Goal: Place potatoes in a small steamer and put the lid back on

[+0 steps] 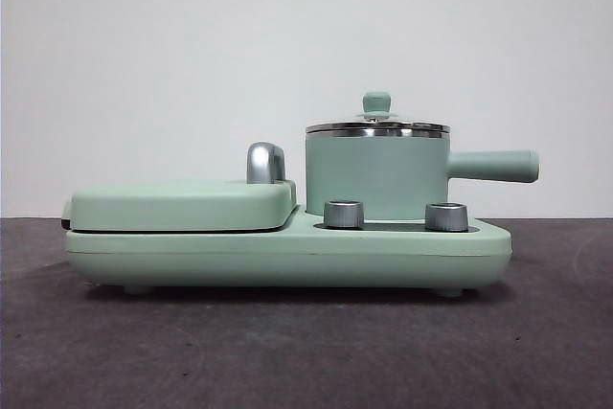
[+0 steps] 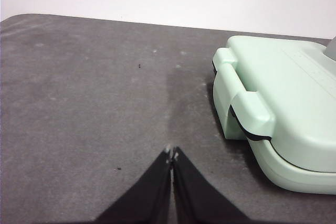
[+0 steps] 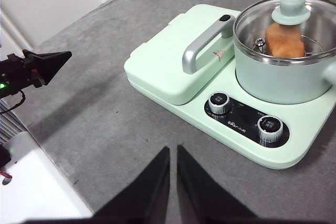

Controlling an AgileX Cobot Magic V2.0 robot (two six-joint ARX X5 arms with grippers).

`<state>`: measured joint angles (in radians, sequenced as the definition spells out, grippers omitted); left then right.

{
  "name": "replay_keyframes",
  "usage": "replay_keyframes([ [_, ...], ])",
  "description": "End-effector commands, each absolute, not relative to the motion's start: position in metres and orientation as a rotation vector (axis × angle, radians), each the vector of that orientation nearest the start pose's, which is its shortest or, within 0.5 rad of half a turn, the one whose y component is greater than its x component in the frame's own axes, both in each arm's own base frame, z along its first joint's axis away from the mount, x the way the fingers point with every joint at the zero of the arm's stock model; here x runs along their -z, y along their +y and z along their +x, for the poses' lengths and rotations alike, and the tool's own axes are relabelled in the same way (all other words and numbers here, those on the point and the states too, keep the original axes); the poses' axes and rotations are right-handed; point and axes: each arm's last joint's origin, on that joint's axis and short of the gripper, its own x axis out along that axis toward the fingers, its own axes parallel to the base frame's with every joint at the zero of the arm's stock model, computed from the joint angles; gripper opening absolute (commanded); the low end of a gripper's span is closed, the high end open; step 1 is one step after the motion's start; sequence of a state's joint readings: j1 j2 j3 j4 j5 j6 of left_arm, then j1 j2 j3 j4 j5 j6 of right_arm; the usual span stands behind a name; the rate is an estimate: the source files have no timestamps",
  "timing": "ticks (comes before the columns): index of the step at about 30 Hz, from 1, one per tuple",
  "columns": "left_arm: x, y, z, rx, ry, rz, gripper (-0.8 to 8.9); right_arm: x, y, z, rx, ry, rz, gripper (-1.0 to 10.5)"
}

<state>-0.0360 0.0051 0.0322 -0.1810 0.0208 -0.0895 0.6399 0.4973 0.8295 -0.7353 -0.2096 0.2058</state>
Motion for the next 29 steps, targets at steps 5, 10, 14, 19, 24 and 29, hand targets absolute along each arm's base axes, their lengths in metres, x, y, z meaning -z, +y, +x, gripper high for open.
replay_keyframes([
  [5, -0.15, -0.004, 0.096, 0.048, 0.18, -0.074, 0.06, -0.332, 0.058, 0.067, -0.803, 0.47, 0.097, 0.2],
  [10, -0.15, -0.004, 0.096, 0.048, 0.18, -0.074, 0.06, -0.331, 0.052, 0.067, -0.754, 0.417, 0.106, 0.2],
  [14, -0.15, -0.004, 0.096, 0.048, 0.18, -0.074, 0.06, -0.315, 0.037, 0.075, -0.573, 0.247, 0.121, 0.2],
  [19, -0.15, -0.004, 0.096, 0.048, 0.18, -0.074, 0.06, -0.274, 0.014, 0.084, -0.227, 0.094, 0.136, 0.2],
  [24, -0.15, -0.004, 0.096, 0.048, 0.18, -0.074, 0.06, -0.225, 0.0, 0.085, 0.014, 0.092, 0.096, 0.2],
  [29, -0.15, -0.004, 0.096, 0.048, 0.18, -0.074, 0.06, -0.185, -0.003, 0.087, 0.052, 0.126, 0.042, 0.2],
])
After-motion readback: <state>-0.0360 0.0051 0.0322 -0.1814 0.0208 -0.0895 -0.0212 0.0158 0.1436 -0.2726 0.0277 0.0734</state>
